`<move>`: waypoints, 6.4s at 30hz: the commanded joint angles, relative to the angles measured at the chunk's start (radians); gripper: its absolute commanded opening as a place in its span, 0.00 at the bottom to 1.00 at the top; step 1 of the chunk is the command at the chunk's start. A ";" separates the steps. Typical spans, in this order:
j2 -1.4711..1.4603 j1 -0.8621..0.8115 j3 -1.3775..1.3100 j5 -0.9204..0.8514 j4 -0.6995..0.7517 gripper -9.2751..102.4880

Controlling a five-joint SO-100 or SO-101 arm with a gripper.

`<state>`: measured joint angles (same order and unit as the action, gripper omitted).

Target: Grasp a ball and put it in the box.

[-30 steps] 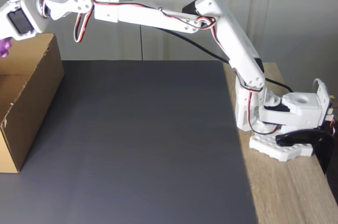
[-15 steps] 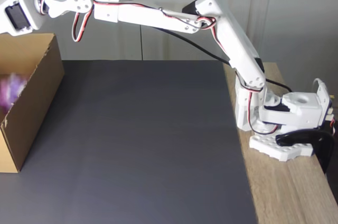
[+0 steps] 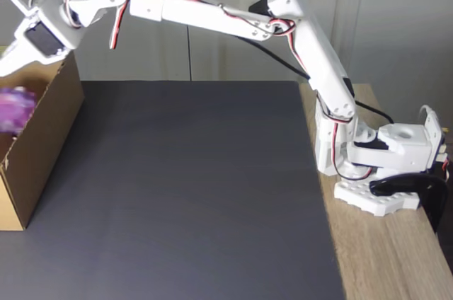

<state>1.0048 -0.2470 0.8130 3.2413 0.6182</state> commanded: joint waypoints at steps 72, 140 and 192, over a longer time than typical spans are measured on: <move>2.126 0.011 2.333 0.015 0.005 0.15; 2.126 -0.058 2.335 -0.178 0.511 0.11; 2.126 -0.057 2.335 -0.178 0.511 0.11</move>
<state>3.1370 -0.2930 3.1416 3.0649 1.1106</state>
